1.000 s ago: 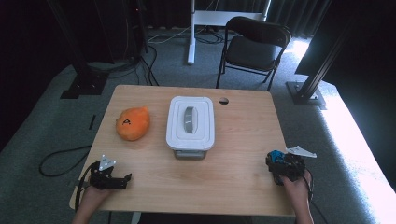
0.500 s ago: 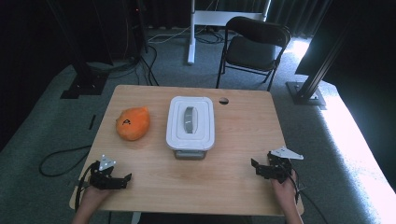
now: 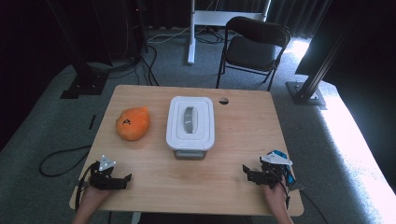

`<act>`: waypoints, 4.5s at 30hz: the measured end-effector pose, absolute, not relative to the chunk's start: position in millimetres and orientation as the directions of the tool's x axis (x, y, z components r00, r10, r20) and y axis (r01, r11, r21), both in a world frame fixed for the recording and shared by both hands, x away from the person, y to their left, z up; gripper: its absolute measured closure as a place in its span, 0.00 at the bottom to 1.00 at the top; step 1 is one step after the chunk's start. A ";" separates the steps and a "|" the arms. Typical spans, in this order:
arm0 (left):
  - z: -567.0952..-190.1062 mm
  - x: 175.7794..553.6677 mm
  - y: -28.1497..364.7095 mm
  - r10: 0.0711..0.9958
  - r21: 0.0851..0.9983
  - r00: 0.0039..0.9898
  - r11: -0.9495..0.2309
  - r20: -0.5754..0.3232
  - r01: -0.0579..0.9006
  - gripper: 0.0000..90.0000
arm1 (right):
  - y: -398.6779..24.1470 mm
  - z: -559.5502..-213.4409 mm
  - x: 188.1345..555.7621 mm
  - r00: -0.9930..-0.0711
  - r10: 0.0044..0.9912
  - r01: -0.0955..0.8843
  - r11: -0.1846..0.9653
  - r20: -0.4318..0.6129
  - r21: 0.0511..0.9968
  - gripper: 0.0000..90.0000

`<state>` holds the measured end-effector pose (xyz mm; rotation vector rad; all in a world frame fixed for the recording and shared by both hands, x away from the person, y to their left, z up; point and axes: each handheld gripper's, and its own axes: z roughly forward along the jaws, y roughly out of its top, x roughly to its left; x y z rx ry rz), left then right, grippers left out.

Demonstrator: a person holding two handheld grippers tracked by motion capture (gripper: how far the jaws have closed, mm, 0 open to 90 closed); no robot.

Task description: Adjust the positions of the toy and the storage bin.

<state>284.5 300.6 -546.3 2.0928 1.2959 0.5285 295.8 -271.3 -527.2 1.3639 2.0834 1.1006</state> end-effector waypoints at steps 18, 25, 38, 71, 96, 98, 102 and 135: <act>-543.3 285.1 302.8 0.885 0.674 0.465 -0.324 -0.033 0.664 0.00 | -251.0 -547.0 294.5 -0.494 0.869 0.570 0.302 0.025 0.764 0.15; -538.1 291.0 300.5 0.884 0.669 0.465 -0.316 -0.049 0.673 0.00 | -249.3 -549.0 296.8 -0.482 0.876 0.594 0.319 0.010 0.739 0.15; -515.0 316.8 295.5 0.915 0.713 0.400 -0.253 -0.042 0.654 0.00 | -249.0 -549.9 298.1 -0.478 0.879 0.606 0.327 0.003 0.725 0.14; -505.3 383.2 257.0 0.994 0.767 0.112 -0.073 0.001 0.637 0.40 | -247.8 -549.8 297.9 -0.475 0.880 0.609 0.323 0.006 0.724 0.14; -499.2 349.2 269.1 0.971 0.777 0.239 -0.148 -0.003 0.612 0.88 | -247.8 -549.9 298.5 -0.468 0.884 0.610 0.319 0.006 0.725 0.14; -495.3 345.3 272.0 0.965 0.770 0.261 -0.172 0.008 0.615 0.88 | -247.8 -549.9 298.5 -0.468 0.884 0.610 0.318 0.006 0.725 0.14; -490.7 341.0 279.3 0.965 0.752 0.261 -0.182 0.014 0.634 0.88 | -247.7 -549.8 298.5 -0.468 0.884 0.611 0.318 0.007 0.725 0.14; -486.0 336.2 326.0 0.991 0.734 0.091 0.011 -0.100 0.679 0.58 | -247.7 -549.9 298.7 -0.465 0.885 0.611 0.316 0.006 0.725 0.14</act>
